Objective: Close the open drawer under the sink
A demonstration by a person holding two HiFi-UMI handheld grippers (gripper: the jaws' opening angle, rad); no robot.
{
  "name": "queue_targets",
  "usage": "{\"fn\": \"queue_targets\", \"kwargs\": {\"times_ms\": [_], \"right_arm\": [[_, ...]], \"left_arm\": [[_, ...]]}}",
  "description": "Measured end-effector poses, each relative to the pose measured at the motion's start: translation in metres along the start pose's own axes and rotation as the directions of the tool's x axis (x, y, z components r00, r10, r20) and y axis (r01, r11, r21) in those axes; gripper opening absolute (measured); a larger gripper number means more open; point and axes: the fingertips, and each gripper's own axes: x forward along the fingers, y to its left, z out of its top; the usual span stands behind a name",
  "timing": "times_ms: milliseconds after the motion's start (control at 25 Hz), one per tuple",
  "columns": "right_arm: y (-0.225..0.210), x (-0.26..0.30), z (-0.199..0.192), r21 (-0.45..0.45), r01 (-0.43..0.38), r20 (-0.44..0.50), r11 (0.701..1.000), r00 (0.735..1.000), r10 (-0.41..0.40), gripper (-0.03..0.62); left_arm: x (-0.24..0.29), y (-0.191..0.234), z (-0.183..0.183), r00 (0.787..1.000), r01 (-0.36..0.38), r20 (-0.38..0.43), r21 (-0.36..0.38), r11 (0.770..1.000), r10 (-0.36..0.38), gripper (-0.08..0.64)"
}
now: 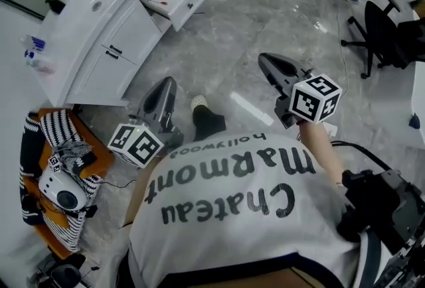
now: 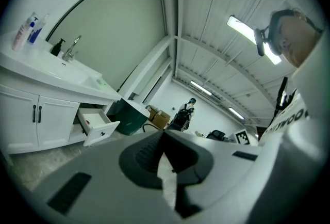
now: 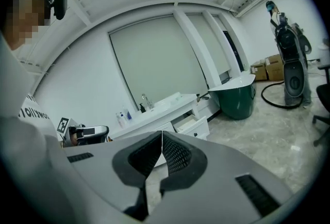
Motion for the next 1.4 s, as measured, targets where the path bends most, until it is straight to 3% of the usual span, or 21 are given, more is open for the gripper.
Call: {"fn": "queue_targets", "kwargs": {"times_ms": [360,680,880,1200,1400], "right_arm": [[-0.014,0.107,0.059,0.022,0.028,0.075,0.999,0.997,-0.029,0.012],[-0.015,0.179,0.108,-0.008,0.039,0.089,0.999,0.995,-0.038,0.012],[-0.018,0.206,0.113,-0.027,0.060,0.057,0.998,0.997,-0.058,0.012],[-0.026,0.209,0.092,-0.027,0.056,0.037,0.998,0.998,-0.055,0.012],[-0.039,0.233,0.091,-0.007,-0.016,-0.025,1.000,1.000,0.016,0.012]], "left_arm": [[0.067,0.085,0.088,0.997,0.077,-0.037,0.085,0.993,-0.075,0.008],[0.108,0.139,0.140,0.991,0.120,-0.066,0.074,0.990,-0.115,0.008],[0.125,0.165,0.149,0.989,0.125,-0.087,0.047,0.991,-0.121,0.008],[0.129,0.173,0.133,0.991,0.113,-0.070,0.038,0.993,-0.110,0.008],[0.139,0.194,0.122,0.996,0.004,-0.087,0.012,1.000,-0.003,0.008]]}}
